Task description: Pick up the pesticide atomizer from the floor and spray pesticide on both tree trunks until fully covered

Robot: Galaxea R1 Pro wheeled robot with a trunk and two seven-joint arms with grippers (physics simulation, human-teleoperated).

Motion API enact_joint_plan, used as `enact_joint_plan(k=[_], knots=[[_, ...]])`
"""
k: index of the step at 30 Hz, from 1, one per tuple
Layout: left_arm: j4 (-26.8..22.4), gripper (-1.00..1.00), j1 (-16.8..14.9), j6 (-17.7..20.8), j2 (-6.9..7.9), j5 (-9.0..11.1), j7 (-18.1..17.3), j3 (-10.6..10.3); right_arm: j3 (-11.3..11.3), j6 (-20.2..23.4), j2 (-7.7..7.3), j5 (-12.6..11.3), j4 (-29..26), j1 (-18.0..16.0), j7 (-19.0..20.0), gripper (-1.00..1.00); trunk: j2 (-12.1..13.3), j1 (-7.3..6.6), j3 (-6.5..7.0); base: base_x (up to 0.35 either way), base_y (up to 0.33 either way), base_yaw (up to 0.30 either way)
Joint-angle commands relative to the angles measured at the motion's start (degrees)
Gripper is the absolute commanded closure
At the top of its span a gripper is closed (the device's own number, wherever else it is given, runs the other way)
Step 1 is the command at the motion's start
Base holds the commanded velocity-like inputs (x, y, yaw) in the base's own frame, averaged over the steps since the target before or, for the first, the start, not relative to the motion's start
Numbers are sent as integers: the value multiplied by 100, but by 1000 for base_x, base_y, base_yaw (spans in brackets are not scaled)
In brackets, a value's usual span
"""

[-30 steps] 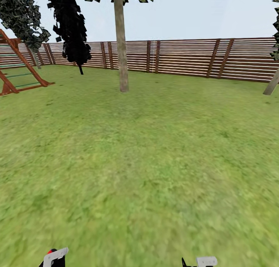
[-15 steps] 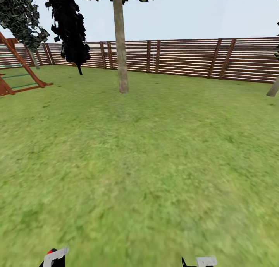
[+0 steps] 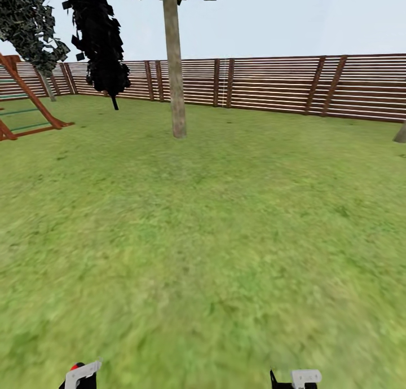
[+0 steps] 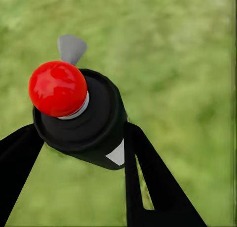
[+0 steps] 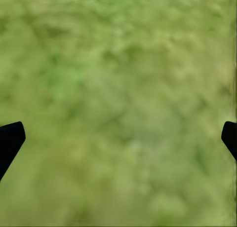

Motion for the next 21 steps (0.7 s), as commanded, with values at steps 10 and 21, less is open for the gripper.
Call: enact_joint_plan(k=[10,21], knots=[[6,100,-4,-21,-11,-57,13,45,-35,-25,-144,68,-197,-3,-8,-100,-2,3,-5,338,0,0],[6,100,-4,-21,-11,-57,13,47,-36,-25,-223,68,-212,-3,-25,-100,-2,3,-23,338,0,107]])
